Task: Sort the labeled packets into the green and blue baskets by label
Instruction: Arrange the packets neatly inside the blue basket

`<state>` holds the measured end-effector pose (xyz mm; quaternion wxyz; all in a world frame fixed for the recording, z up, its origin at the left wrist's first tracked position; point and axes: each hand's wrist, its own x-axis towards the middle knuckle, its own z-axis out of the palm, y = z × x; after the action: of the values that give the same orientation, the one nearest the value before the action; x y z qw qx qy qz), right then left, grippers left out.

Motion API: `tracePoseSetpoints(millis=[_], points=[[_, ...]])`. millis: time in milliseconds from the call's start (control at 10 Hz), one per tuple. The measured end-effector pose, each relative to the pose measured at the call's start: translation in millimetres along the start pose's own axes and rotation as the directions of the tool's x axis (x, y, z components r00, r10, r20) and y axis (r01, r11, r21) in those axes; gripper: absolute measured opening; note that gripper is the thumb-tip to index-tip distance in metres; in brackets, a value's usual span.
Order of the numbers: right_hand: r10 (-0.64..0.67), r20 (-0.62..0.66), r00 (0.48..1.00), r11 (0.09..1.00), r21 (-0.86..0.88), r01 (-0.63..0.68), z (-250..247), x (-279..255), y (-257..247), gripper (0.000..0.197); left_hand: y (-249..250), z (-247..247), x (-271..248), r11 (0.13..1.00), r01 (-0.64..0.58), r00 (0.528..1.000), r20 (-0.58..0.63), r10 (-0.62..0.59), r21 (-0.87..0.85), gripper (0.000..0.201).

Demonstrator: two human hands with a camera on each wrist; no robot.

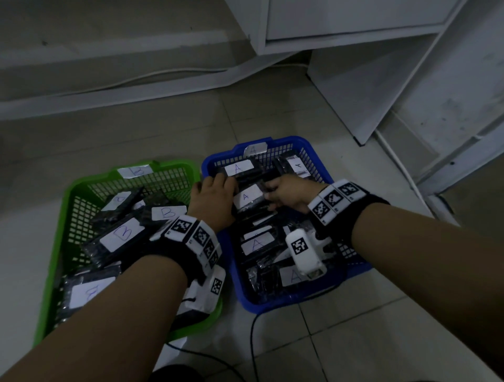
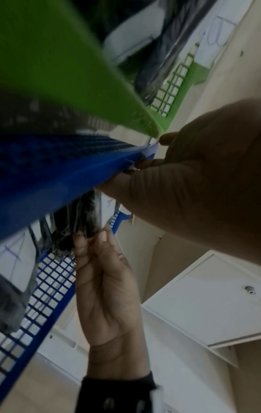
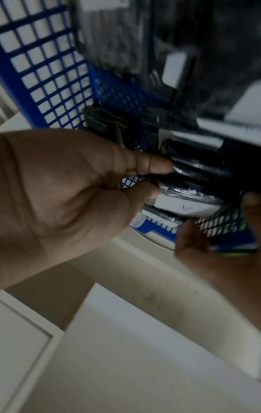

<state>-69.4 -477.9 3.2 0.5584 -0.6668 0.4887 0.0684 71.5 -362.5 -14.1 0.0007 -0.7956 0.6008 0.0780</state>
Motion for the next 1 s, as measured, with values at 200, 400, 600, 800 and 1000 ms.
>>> tracePoseSetpoints(millis=[200, 400, 600, 800, 1000], points=[[0.09, -0.114, 0.989, 0.95, -0.289, -0.12, -5, -2, 18, 0.035, -8, -3, 0, 0.997, -0.033, 0.998, 0.059, 0.037, -0.077, 0.055], [0.085, -0.053, 0.995, 0.947, -0.306, -0.097, 0, -4, 28, 0.037, -3, -4, 1, 0.996, -0.012, 0.995, 0.098, 0.02, -0.085, 0.06], [-0.019, 0.051, 0.999, 0.863, -0.503, 0.042, -2, -3, 30, 0.037, -4, 1, 2, 0.994, 0.001, 0.997, 0.081, 0.008, -0.109, 0.052], [-0.294, -0.169, 0.941, 0.735, -0.67, 0.109, -17, -1, 35, 0.032, -5, 4, 4, 0.989, -0.004, 0.996, 0.085, 0.016, -0.146, 0.055], [-0.431, -0.159, 0.888, 0.458, -0.887, 0.063, -19, 7, 45, 0.036, -4, 1, 4, 0.988, -0.023, 0.996, 0.086, 0.036, -0.151, 0.054]])
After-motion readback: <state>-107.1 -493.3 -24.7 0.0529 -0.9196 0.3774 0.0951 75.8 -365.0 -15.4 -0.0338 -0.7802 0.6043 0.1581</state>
